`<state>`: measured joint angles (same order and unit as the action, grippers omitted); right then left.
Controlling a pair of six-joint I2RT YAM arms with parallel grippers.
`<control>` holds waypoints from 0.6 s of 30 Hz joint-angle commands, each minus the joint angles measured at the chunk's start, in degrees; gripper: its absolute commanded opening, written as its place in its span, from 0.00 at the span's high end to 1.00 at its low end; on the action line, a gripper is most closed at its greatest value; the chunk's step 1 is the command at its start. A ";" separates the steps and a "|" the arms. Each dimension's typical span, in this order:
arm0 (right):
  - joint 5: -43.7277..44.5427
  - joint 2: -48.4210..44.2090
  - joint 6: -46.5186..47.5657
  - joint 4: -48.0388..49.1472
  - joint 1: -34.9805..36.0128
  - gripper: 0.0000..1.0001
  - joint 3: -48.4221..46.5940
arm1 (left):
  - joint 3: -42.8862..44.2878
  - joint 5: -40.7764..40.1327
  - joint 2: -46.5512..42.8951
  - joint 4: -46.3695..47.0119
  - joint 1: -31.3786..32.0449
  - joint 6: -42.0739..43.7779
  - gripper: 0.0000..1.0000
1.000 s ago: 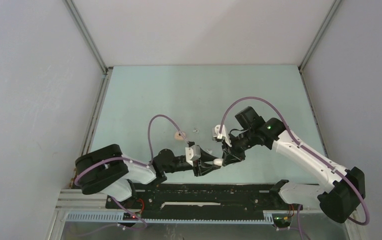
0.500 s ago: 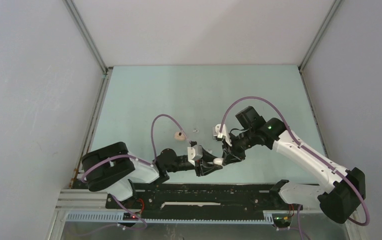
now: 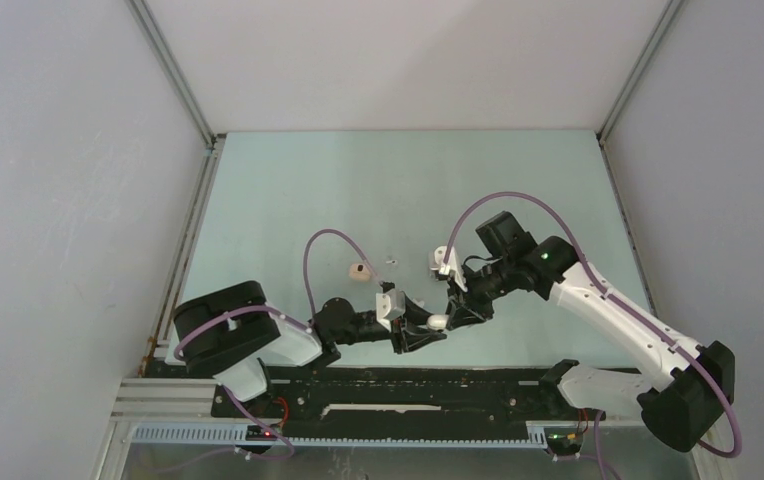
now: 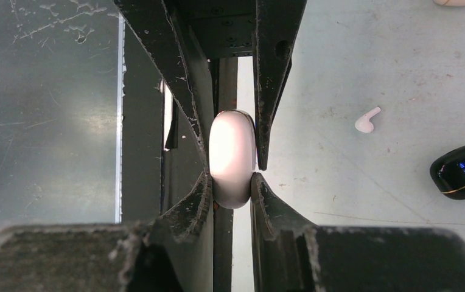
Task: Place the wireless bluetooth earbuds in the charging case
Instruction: Pass from the right arm to the left, then open the charging case.
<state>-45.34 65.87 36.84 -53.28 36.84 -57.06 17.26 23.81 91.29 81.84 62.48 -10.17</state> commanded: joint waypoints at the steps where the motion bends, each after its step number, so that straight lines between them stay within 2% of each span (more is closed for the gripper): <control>1: -0.89 -1.13 0.35 0.39 -0.35 0.95 -0.77 | 0.71 1.07 0.70 5.26 0.19 -1.34 0.62; 5: -0.89 -0.75 0.43 0.34 -0.32 0.92 -0.73 | 1.10 1.83 1.36 5.52 0.19 -1.95 0.75; 8: -0.45 -0.57 -0.29 0.80 -0.36 0.82 -0.77 | 1.41 2.42 2.08 5.84 0.19 -1.87 0.92; 10: -0.02 -0.65 -1.71 1.86 -0.65 0.73 -0.77 | 1.18 2.55 2.75 7.06 0.19 -1.87 0.99; 14: -2.49 -0.49 -4.61 4.01 -3.59 0.62 -0.77 | 0.77 2.49 3.63 8.80 0.19 -1.40 1.00; 18: -6.06 0.53 -5.63 3.64 -6.10 0.60 -1.78 | 0.54 2.51 4.13 9.05 0.19 -0.91 1.00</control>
<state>-47.33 65.87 33.32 -52.07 32.95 -57.06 17.28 24.77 95.00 85.23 62.41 -11.99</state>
